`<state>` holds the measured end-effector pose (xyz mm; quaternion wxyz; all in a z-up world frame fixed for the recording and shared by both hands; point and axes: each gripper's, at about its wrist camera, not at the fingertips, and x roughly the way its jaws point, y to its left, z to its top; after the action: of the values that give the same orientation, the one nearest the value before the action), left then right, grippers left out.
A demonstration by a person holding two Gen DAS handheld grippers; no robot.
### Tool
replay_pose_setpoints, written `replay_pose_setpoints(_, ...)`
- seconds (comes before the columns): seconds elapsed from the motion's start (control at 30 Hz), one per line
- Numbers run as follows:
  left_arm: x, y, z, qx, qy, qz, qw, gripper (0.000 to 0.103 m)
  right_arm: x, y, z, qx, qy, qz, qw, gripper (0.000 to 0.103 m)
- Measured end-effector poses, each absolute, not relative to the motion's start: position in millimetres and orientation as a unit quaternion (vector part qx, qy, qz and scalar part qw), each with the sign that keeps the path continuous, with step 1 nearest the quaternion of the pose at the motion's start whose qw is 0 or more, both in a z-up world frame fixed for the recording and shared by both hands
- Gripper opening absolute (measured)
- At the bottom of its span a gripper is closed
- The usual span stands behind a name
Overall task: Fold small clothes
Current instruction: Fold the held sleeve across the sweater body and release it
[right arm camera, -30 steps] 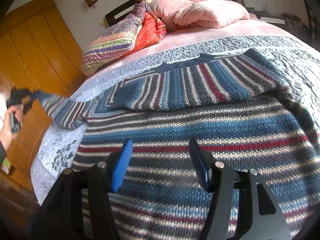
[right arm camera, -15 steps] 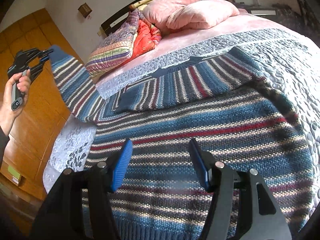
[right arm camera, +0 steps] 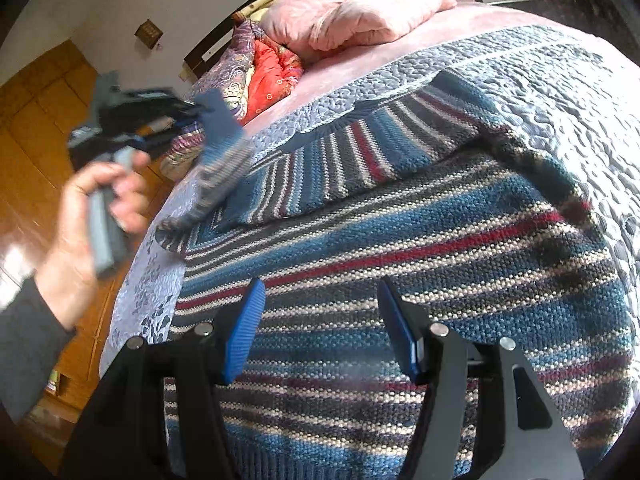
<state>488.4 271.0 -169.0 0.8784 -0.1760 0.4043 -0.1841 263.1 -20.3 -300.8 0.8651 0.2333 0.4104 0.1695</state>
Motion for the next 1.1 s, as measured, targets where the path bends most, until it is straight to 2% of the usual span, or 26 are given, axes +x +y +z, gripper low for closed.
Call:
replay_pose_setpoints(0.17,486.6,225.8,-227.6,-0.154,0.449,-0.191,0.859,0.011,270.4,-29.2,-306.8,0.251,0.423,0.164,0.855,0.059)
replay_pose_setpoints(0.2,487.2,220.2,-238.2,-0.151,0.459,-0.196,0.854,0.015,274.6,-33.8,-307.7,0.262,0.428,0.163,0.850,0.059)
replay_pose_setpoints(0.27,485.4,211.5,-250.5,-0.145,0.470,-0.201,0.847,0.028,283.5,-41.9,-307.7,0.286,0.434,0.168,0.837,0.065)
replay_pose_setpoints(0.3,482.3,212.3,-253.6,-0.147,0.472,-0.202,0.846,0.048,292.8,-48.3,-306.9,0.305,0.439,0.176,0.826,0.072)
replay_pose_setpoints(0.33,476.9,216.1,-251.8,-0.149,0.467,-0.199,0.848,0.061,300.0,-51.8,-305.9,0.317,0.442,0.179,0.820,0.077)
replay_pose_setpoints(0.4,463.2,234.7,-243.1,-0.166,0.449,-0.194,0.856,0.071,321.8,-58.1,-304.2,0.348,0.451,0.196,0.798,0.077)
replay_pose_setpoints(0.5,438.1,266.5,-233.8,-0.179,0.448,-0.186,0.856,0.075,377.4,-56.3,-306.1,0.399,0.471,0.240,0.749,0.077)
replay_pose_setpoints(0.57,407.5,288.1,-233.9,-0.184,0.452,-0.182,0.854,0.077,417.4,-50.9,-318.5,0.431,0.497,0.251,0.710,0.068)
replay_pose_setpoints(0.67,366.7,307.6,-240.8,-0.177,0.457,-0.175,0.854,0.078,466.4,-39.6,-342.3,0.460,0.530,0.248,0.668,0.061)
replay_pose_setpoints(0.8,317.0,330.8,-257.0,-0.212,0.457,-0.172,0.847,0.079,498.2,-17.8,-365.4,0.428,0.584,0.210,0.657,0.059)
replay_pose_setpoints(0.9,306.3,335.1,-270.8,-0.226,0.464,-0.176,0.838,0.079,504.3,-4.7,-367.8,0.418,0.588,0.208,0.661,0.059)
replay_pose_setpoints(0.97,308.5,336.9,-279.3,-0.238,0.475,-0.177,0.828,0.079,507.6,2.3,-365.7,0.419,0.583,0.210,0.663,0.052)
replay_pose_setpoints(1.0,306.9,339.6,-282.9,-0.247,0.478,-0.178,0.824,0.079,510.5,4.8,-365.1,0.415,0.584,0.208,0.666,0.040)
replay_pose_setpoints(1.03,307.8,341.6,-284.3,-0.254,0.479,-0.178,0.821,0.079,512.5,5.6,-365.5,0.410,0.587,0.204,0.668,0.021)
replay_pose_setpoints(1.1,309.4,345.0,-282.4,-0.259,0.477,-0.175,0.821,0.079,517.6,7.5,-363.6,0.388,0.593,0.193,0.678,0.008)
